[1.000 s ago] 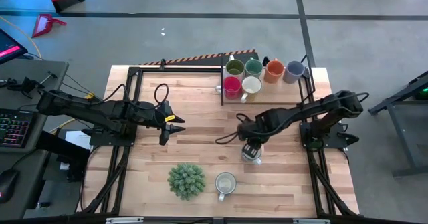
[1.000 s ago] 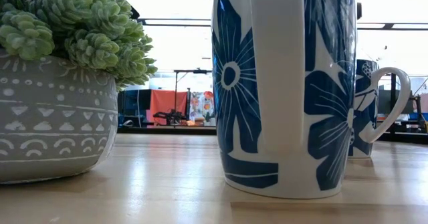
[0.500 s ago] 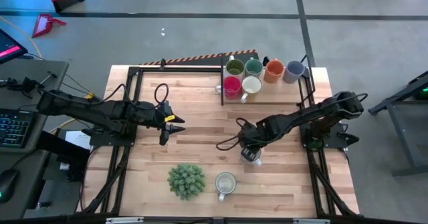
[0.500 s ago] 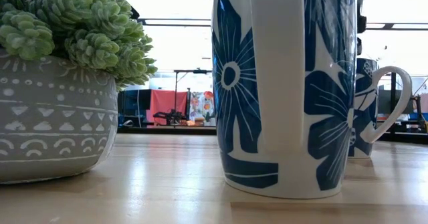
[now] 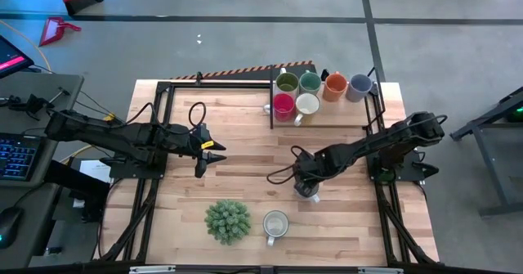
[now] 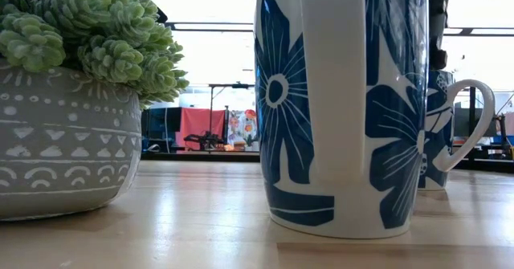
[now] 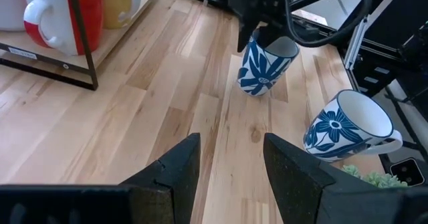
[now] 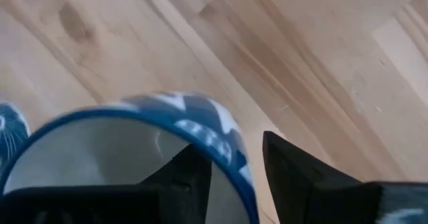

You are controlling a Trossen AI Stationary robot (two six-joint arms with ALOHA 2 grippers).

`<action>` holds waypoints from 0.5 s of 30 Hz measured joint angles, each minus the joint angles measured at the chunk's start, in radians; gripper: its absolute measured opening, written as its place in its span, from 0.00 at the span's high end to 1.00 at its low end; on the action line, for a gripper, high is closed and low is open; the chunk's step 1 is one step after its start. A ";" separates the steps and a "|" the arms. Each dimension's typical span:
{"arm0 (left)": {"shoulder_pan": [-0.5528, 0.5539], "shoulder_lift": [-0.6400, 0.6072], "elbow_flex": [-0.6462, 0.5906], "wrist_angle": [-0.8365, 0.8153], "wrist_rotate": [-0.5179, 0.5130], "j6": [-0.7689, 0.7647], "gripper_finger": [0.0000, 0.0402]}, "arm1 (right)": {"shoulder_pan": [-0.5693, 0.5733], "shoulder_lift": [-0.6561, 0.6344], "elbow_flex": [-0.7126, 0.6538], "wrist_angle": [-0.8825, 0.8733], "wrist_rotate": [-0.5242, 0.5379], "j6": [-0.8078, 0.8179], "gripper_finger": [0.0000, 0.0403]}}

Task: Place coffee mugs
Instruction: Put the blue mug on the shelf

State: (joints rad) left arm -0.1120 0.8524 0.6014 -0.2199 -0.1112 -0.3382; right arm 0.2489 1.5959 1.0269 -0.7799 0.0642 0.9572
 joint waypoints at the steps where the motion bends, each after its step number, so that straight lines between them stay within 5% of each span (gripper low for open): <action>1: 0.000 0.000 0.000 0.000 0.000 0.000 0.62 | 0.000 0.000 -0.006 0.008 0.008 0.013 0.72; 10: 0.000 0.000 0.000 0.000 0.000 0.000 0.62 | 0.000 0.000 -0.028 0.010 0.023 0.056 0.97; 15: 0.000 0.000 0.000 0.000 0.000 0.000 0.62 | -0.002 0.000 -0.028 0.012 0.104 0.078 0.99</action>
State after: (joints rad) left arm -0.1120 0.8524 0.6014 -0.2199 -0.1112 -0.3378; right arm 0.2465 1.5959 0.9989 -0.7677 0.1680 1.0354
